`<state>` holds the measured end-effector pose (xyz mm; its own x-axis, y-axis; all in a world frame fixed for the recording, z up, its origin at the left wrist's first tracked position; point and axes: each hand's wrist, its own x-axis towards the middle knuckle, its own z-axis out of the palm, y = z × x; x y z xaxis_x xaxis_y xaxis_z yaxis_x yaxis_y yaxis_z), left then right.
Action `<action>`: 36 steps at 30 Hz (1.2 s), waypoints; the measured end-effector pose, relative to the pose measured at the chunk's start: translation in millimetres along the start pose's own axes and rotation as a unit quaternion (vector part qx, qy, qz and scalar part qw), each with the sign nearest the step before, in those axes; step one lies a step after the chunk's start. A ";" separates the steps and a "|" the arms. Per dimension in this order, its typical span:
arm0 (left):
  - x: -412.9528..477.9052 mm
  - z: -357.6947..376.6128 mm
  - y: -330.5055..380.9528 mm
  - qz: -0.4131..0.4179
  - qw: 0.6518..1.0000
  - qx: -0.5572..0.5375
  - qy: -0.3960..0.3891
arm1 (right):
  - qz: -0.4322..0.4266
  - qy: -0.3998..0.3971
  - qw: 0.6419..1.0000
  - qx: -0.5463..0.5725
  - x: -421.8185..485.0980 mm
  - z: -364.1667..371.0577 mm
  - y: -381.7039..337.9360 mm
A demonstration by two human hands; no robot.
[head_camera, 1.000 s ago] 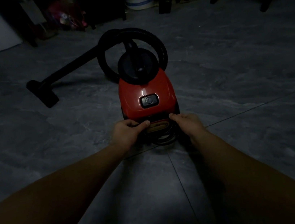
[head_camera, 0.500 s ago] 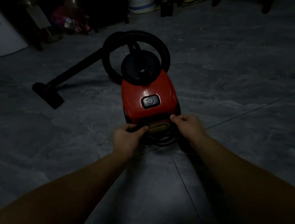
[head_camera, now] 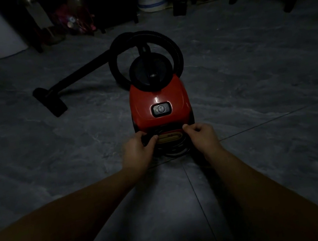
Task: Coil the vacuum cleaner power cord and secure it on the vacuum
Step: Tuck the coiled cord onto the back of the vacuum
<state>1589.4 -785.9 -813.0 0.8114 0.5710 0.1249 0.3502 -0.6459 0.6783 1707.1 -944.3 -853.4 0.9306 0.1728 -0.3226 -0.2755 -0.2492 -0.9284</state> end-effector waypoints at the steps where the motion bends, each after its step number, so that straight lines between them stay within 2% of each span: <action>1: -0.4 0.2 0.1 0.012 1.000 0.004 0.003 | -0.002 0.000 1.000 -0.001 0.0 -0.4 -0.7; 6: -1.5 1.2 -0.6 0.051 0.998 0.039 -0.005 | -0.010 0.008 1.000 -0.008 -1.1 -1.1 -0.7; 16: 5.5 -4.2 1.8 -0.012 0.999 -0.030 -0.021 | -0.014 0.002 1.000 -0.018 -2.1 -0.8 -2.5; 27: 15.3 -5.4 -2.2 0.051 0.998 0.000 -0.033 | -0.004 -0.004 0.999 -0.032 -3.5 -2.4 -6.1; 36: 32.4 -8.4 -8.0 -0.029 0.992 -0.061 -0.104 | -0.025 -0.010 0.998 -0.050 -2.3 -2.2 -6.2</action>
<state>1609.0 -758.0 -808.3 0.8753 0.4798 -0.0606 0.3502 -0.5424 0.7636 1707.2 -945.3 -846.5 0.9371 0.2071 -0.2812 -0.2023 -0.3344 -0.9205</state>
